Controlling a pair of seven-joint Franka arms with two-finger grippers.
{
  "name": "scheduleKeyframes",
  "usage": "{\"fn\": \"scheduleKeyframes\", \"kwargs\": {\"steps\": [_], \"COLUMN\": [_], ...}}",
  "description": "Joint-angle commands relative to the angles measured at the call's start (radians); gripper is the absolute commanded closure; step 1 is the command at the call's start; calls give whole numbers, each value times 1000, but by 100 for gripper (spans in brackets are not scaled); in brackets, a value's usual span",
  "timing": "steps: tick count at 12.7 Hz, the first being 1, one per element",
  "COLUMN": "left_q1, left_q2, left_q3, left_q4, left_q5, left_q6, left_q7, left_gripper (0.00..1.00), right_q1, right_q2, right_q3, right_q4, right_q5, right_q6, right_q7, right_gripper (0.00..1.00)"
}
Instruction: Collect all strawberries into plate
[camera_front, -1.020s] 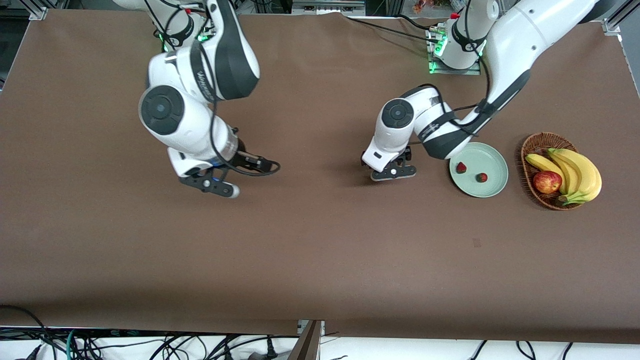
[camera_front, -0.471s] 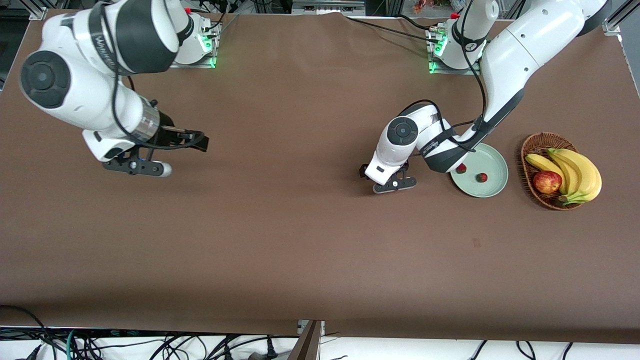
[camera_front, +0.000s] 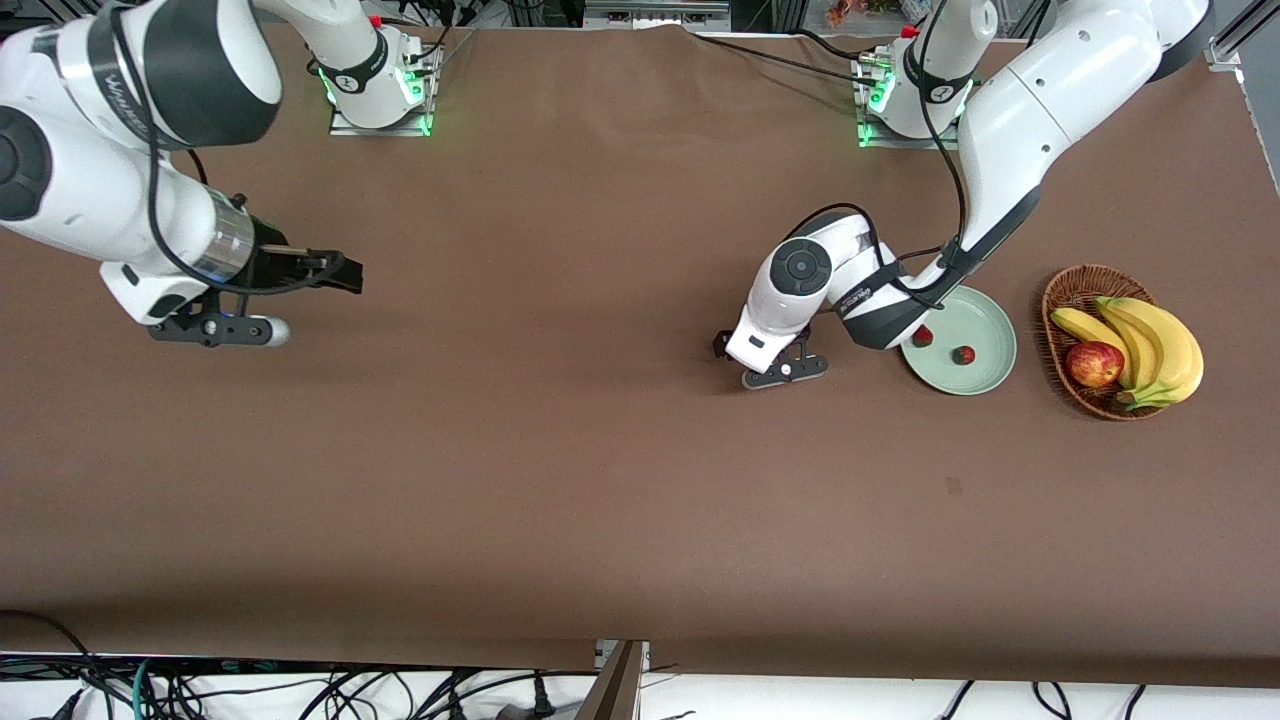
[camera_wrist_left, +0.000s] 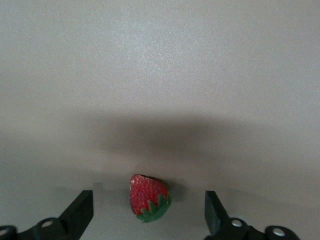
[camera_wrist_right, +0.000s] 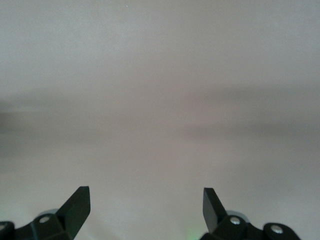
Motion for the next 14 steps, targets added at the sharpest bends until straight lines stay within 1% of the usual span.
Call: {"fn": "scheduleKeyframes", "kwargs": {"steps": [1, 2, 3, 4, 5, 6, 7, 8, 9, 10, 11, 12, 14], "left_q1": [-11, -11, -11, -11, -11, -11, -11, -9, 9, 26, 73, 153, 355], "left_q2": [14, 14, 14, 14, 14, 13, 13, 7, -3, -16, -23, -29, -29], "left_q3": [2, 6, 6, 6, 6, 6, 6, 5, -6, -21, -61, -116, -251], "left_q4": [22, 22, 22, 23, 23, 23, 23, 26, 29, 32, 44, 43, 32], "left_q5": [10, 10, 10, 10, 9, 9, 10, 9, 7, -14, -42, -50, -50], "left_q6": [-6, -5, -6, -8, -9, -11, -11, -19, -49, -102, -136, -184, -309], "left_q7": [-31, -32, -34, -34, -34, -38, -40, -37, -29, -15, 36, 84, 206], "left_gripper": [37, 54, 65, 71, 73, 74, 74, 74, 74, 74, 74, 74, 74], "right_q1": [-146, -186, -217, -238, -272, -310, -339, -344, -346, -346, -346, -347, -350], "right_q2": [-94, -114, -128, -143, -165, -188, -214, -234, -234, -230, -228, -223, -213], "right_q3": [147, 186, 214, 233, 265, 312, 341, 349, 351, 354, 356, 356, 356], "right_q4": [-78, -88, -100, -114, -129, -144, -163, -178, -178, -178, -184, -181, -174], "right_q5": [-47, -67, -72, -74, -89, -101, -103, -106, -119, -127, -127, -129, -129], "right_q6": [24, 24, 24, 24, 26, 26, 24, 24, 26, 35, 47, 49, 62], "right_q7": [-46, -60, -63, -76, -83, -83, -84, -84, -84, -84, -86, -92, -119], "right_gripper": [1, 1, 1, 1, 1, 1, 1, 1, 1, 1, 1, 1, 1]}}
